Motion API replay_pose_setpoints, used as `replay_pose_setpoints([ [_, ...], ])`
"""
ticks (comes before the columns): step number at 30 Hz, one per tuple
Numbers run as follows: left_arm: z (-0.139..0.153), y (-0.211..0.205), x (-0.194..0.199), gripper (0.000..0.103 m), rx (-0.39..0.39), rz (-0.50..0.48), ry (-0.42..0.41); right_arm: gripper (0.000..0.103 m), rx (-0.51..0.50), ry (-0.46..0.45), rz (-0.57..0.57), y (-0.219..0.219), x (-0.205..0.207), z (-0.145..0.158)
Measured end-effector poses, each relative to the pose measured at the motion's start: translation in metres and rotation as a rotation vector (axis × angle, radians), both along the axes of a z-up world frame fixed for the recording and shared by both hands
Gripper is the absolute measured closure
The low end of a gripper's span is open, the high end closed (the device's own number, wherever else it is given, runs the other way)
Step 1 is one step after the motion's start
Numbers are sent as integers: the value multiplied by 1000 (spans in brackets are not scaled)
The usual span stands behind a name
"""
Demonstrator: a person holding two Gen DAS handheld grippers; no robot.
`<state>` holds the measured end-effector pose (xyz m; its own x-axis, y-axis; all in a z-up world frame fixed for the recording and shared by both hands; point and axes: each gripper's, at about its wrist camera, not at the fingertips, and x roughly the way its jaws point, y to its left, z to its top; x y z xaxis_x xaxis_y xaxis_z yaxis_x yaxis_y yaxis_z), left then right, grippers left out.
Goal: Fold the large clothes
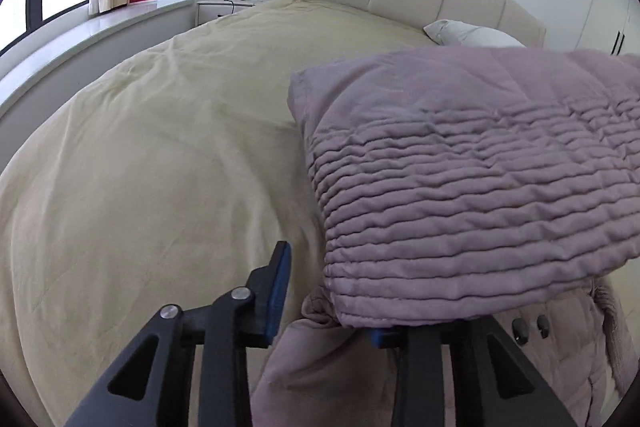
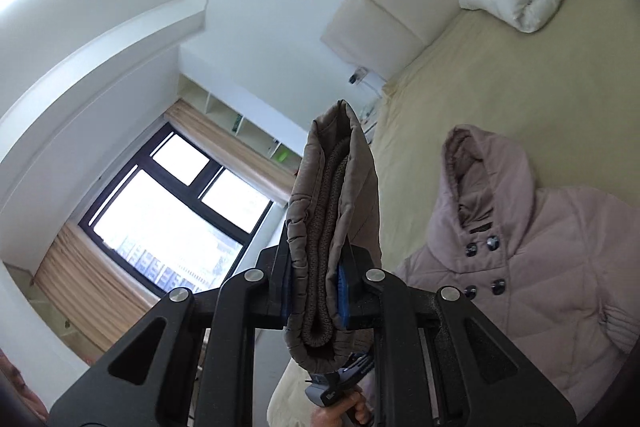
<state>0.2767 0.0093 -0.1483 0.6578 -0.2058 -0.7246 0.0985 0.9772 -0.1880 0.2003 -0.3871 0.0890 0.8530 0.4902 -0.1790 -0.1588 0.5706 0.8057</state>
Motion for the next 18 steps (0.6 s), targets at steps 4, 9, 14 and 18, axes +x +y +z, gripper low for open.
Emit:
replay_pose_setpoints([
  [4, -3, 12, -2, 79, -2, 21, -3, 87, 0, 155, -104, -43, 9, -68],
  [9, -24, 21, 7, 58, 27, 43, 27, 87, 47, 420, -220, -81, 34, -208],
  [14, -11, 30, -8, 53, 33, 53, 44, 87, 36, 578, -225, -90, 49, -300],
  [18, 18, 32, -49, 51, 80, 37, -19, 83, -64, 575, -216, -83, 51, -288],
])
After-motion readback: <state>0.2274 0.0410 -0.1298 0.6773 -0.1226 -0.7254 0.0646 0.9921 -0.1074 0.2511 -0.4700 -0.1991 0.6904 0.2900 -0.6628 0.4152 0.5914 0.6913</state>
